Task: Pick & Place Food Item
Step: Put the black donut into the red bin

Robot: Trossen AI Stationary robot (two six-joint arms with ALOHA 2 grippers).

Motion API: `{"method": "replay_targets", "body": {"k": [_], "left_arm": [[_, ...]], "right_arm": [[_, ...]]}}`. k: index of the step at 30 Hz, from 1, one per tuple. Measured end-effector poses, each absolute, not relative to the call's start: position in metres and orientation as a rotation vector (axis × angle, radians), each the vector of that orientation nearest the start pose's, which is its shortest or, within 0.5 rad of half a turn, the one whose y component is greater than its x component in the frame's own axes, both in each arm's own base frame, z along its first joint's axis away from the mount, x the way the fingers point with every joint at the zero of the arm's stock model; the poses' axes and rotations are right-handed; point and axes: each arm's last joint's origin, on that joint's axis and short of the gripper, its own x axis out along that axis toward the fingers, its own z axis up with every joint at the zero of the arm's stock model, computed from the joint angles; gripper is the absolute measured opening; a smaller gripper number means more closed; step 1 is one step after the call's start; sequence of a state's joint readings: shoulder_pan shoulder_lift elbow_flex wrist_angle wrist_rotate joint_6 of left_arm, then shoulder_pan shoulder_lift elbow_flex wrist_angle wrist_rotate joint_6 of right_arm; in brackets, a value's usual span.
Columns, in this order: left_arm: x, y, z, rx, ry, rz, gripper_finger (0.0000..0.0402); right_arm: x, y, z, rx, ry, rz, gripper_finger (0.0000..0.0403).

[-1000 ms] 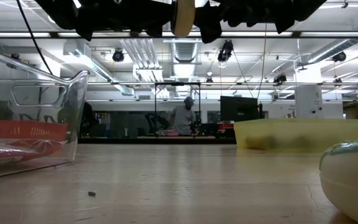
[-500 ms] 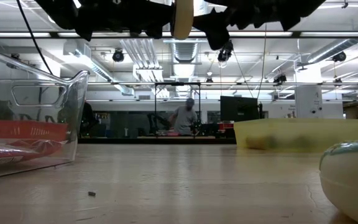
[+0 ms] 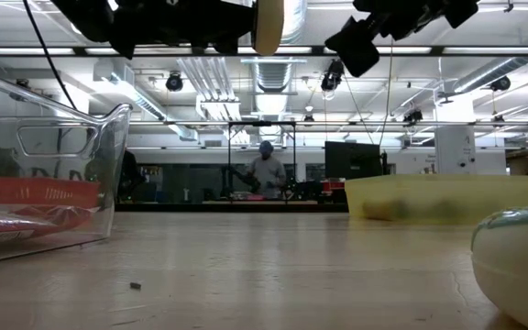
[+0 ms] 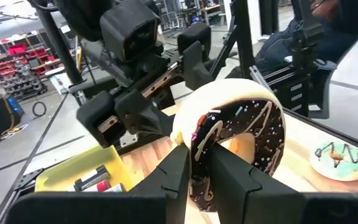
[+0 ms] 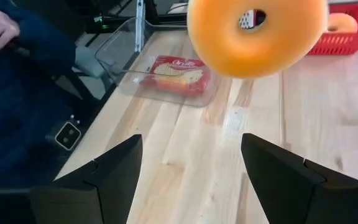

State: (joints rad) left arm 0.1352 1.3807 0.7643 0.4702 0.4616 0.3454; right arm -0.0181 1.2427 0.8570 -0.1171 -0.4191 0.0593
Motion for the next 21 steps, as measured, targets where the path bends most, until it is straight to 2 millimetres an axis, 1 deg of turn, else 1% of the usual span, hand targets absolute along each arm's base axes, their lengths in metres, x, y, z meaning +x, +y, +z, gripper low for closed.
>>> {"method": "replay_targets", "body": {"k": [4,8,11,13,17,21], "left_arm": [[0.293,0.029,0.26,0.307,0.101,-0.269,0.006],[0.28,0.031,0.266,0.328,0.176,-0.216,0.006],[0.263,0.03,0.275,0.335,0.239,-0.147,0.006],[0.251,0.032,0.282,0.341,0.281,-0.039,0.006],[0.224,0.036,0.294,0.323,0.356,0.233,0.006],[0.199,0.036,0.3,0.282,0.418,0.367,0.006]], "right_arm": [[0.268,0.007,0.27,0.195,0.516,0.371,0.0272],[0.271,0.007,0.265,0.19,0.535,0.372,0.0274],[0.272,0.007,0.262,0.165,0.54,0.378,0.0274],[0.273,0.007,0.261,0.14,0.543,0.384,0.0272],[0.273,0.007,0.261,0.087,0.532,0.399,0.0266],[0.273,0.007,0.261,0.043,0.522,0.411,0.0262]]}}
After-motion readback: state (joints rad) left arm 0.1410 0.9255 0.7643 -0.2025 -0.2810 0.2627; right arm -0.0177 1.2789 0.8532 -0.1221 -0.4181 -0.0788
